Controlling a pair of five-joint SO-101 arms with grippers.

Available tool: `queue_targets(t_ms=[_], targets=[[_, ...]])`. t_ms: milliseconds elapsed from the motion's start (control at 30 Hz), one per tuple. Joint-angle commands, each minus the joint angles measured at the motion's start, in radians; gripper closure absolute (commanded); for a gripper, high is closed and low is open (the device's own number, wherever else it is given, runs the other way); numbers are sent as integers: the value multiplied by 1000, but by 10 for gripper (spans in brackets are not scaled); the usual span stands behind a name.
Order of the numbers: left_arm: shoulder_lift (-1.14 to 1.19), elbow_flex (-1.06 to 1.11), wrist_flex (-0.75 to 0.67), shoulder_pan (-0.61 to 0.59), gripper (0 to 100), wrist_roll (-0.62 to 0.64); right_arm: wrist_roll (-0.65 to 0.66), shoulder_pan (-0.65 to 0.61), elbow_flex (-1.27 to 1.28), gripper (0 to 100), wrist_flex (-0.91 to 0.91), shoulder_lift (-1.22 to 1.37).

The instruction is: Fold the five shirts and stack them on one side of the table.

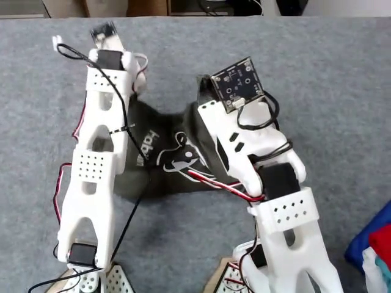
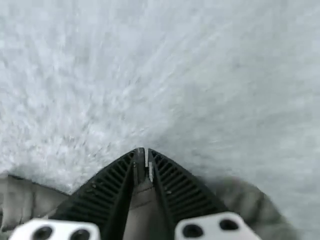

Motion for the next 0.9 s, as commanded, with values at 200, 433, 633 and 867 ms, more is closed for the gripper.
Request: queue_targets(t_ms=[200,433,633,867], targets=[[-378,-64,11,14,981,5,-135,99,-252,995,-21,-38],[-638,-64,11,8,981,2,-164,240,-463,995,-29,-30],[-862,-64,11,5,981,-86,-161,318,-625,995,-31,-30],[-1072,-64,11,-2,981,-158,-137,325,-746,995,-29,-28]])
